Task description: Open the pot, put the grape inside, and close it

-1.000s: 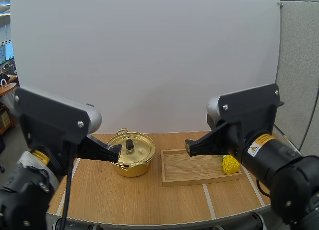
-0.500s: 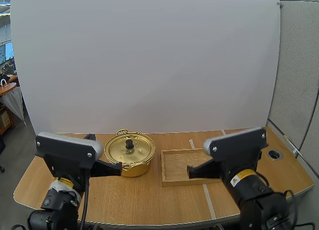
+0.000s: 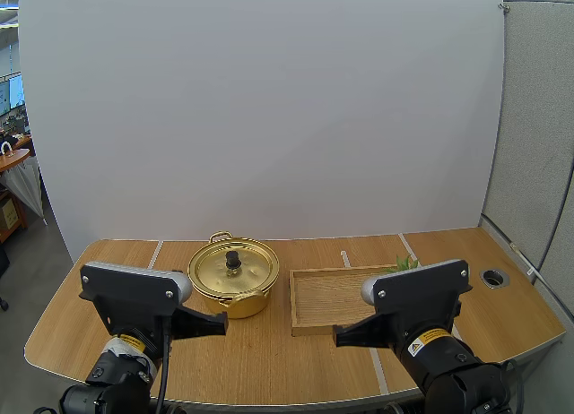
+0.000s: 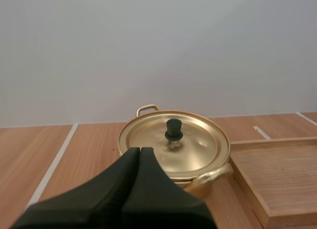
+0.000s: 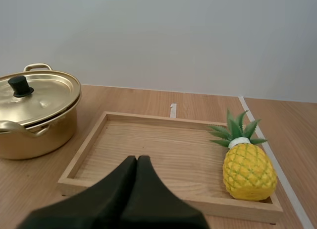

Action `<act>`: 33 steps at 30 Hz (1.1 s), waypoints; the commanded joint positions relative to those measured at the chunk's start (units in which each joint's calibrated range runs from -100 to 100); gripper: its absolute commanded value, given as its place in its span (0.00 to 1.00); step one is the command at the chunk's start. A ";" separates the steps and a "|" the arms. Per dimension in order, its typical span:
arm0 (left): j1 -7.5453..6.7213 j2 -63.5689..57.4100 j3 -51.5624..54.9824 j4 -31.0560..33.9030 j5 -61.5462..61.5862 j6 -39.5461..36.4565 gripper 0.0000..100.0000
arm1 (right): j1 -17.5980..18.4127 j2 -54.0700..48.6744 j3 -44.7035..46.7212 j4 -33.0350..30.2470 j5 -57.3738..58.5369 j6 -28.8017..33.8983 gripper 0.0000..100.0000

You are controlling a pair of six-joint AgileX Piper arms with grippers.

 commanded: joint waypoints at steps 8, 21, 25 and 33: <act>-0.24 -0.20 0.21 23.20 8.33 -23.40 0.00 | -0.84 -0.41 0.00 -0.66 2.93 0.12 0.00; -0.24 -0.20 0.21 23.20 8.30 -23.21 0.00 | -0.92 -0.41 0.00 -0.77 2.93 0.12 0.00; -0.24 -0.20 0.21 23.20 8.30 -23.21 0.00 | -0.92 -0.41 0.00 -0.77 2.93 0.12 0.00; -0.24 -0.20 0.21 23.20 8.30 -23.21 0.00 | -0.92 -0.41 0.00 -0.77 2.93 0.12 0.00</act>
